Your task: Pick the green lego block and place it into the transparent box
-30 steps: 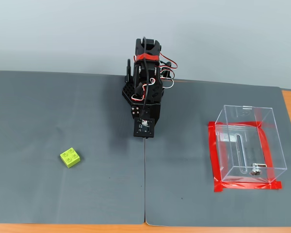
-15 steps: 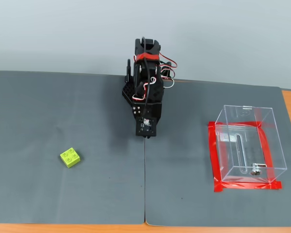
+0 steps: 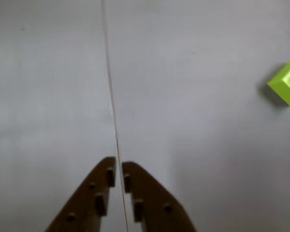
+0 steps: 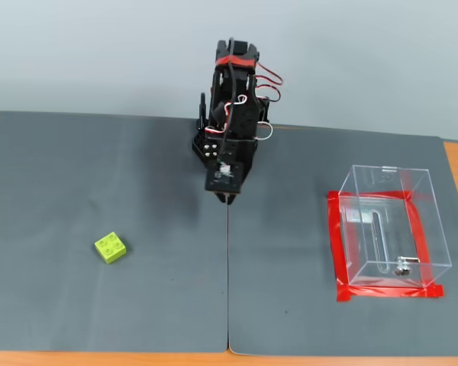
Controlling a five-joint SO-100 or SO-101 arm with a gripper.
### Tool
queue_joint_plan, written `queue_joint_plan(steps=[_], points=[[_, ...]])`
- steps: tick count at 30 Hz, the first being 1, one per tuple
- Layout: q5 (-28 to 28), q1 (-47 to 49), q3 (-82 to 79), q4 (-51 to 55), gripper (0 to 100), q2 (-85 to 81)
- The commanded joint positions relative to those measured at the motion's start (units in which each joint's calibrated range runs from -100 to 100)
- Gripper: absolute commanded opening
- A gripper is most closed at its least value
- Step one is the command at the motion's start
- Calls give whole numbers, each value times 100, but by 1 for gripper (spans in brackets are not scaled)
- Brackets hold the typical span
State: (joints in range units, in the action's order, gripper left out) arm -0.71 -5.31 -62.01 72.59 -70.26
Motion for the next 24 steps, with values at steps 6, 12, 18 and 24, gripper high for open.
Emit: queue_joint_plan(steps=[6,12,18,24], points=[[329,-1293,1710,-54,2,1359],[490,-2241,2524,-436,2,2520],[417,-2882,3040,-1244,3,3851],[-57,-3136,3085,-2355,3,4953]])
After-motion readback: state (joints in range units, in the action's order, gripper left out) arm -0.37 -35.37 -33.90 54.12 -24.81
